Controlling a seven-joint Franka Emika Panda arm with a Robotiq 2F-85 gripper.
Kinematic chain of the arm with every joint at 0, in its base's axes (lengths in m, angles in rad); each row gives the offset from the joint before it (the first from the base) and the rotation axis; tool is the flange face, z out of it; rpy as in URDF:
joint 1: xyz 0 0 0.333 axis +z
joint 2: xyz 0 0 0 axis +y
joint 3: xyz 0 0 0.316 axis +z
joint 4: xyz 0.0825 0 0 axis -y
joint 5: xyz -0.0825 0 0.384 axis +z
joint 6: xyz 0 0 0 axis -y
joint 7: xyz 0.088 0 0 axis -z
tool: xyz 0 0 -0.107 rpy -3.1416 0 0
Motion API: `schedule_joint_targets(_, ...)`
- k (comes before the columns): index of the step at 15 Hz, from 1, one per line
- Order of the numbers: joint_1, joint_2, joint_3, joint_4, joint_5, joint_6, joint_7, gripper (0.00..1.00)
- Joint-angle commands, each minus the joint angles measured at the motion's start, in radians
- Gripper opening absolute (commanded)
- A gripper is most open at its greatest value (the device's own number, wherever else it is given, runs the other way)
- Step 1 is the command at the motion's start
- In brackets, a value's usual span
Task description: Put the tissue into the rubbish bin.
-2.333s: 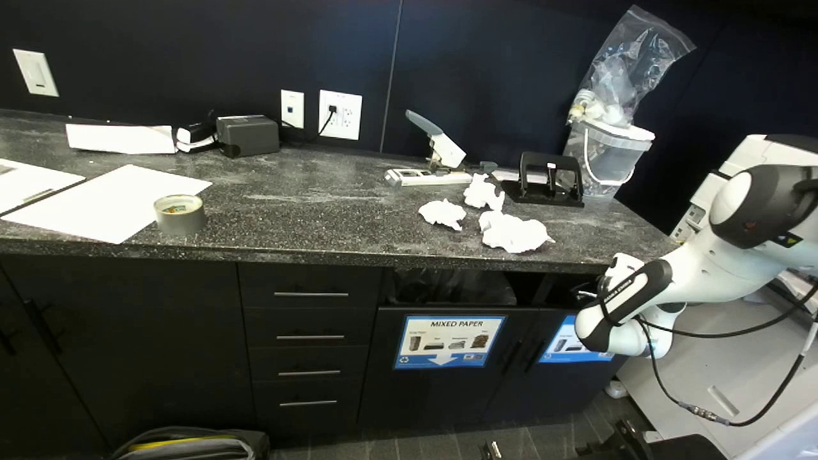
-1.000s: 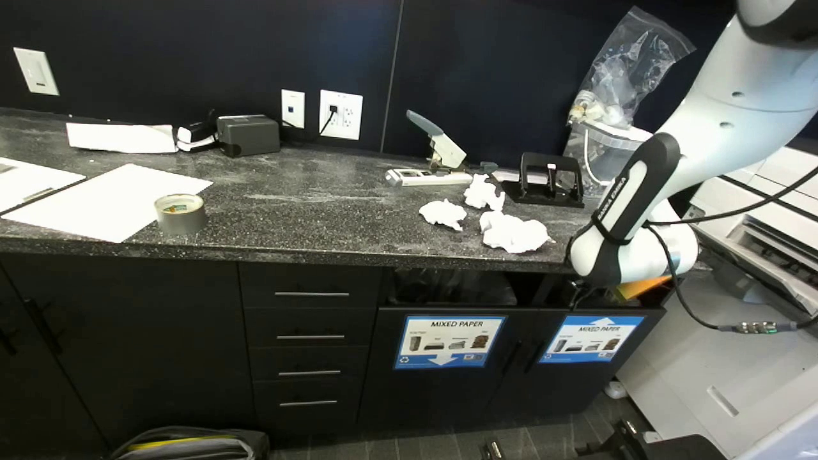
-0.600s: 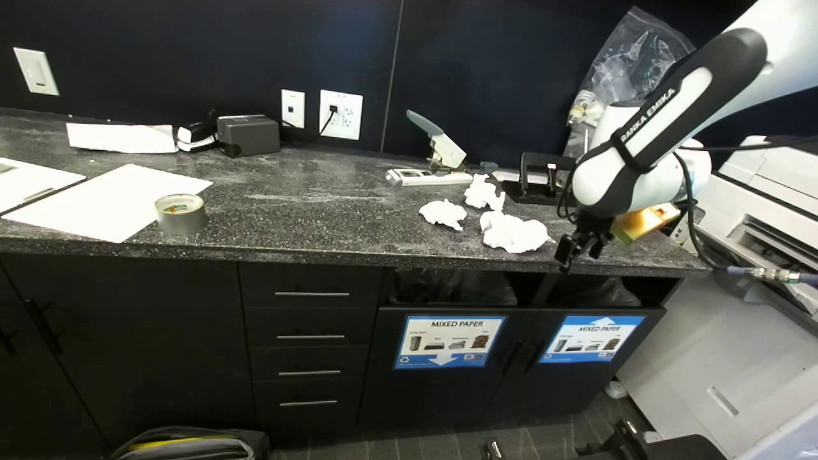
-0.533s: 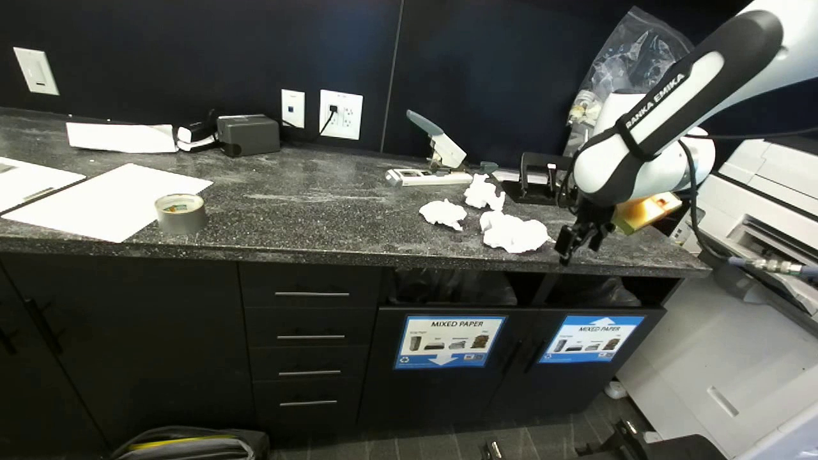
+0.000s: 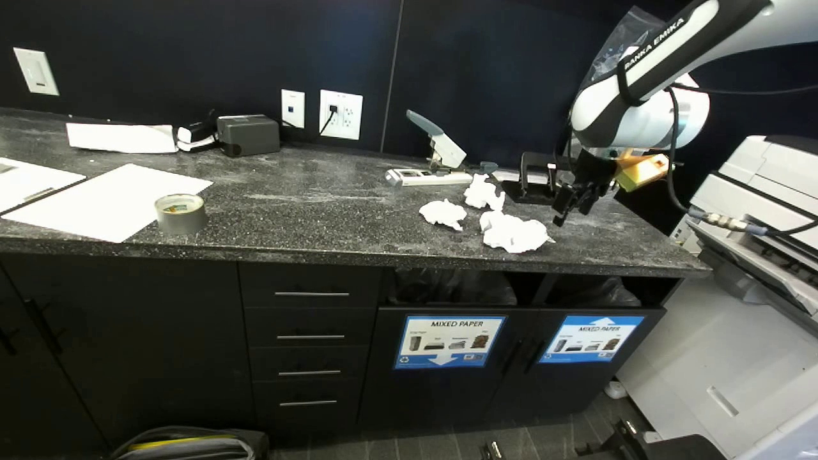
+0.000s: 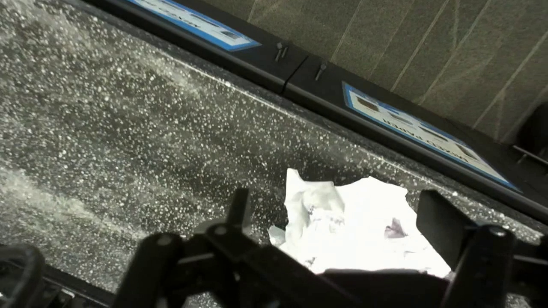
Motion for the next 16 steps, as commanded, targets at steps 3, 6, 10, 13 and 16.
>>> schedule_joint_targets(3,-0.123,0.161,0.136,0.215,0.206,-0.131,-0.263,1.0)
schedule_joint_targets(6,-0.123,0.225,0.148,0.286,0.199,-0.189,-0.287,1.0)
schedule_joint_targets(10,-0.11,0.295,0.157,0.358,0.179,-0.21,-0.277,1.0)
schedule_joint_targets(13,-0.096,0.34,0.155,0.396,0.155,-0.2,-0.26,1.0)
schedule_joint_targets(16,-0.078,0.379,0.145,0.426,0.118,-0.182,-0.24,1.0)
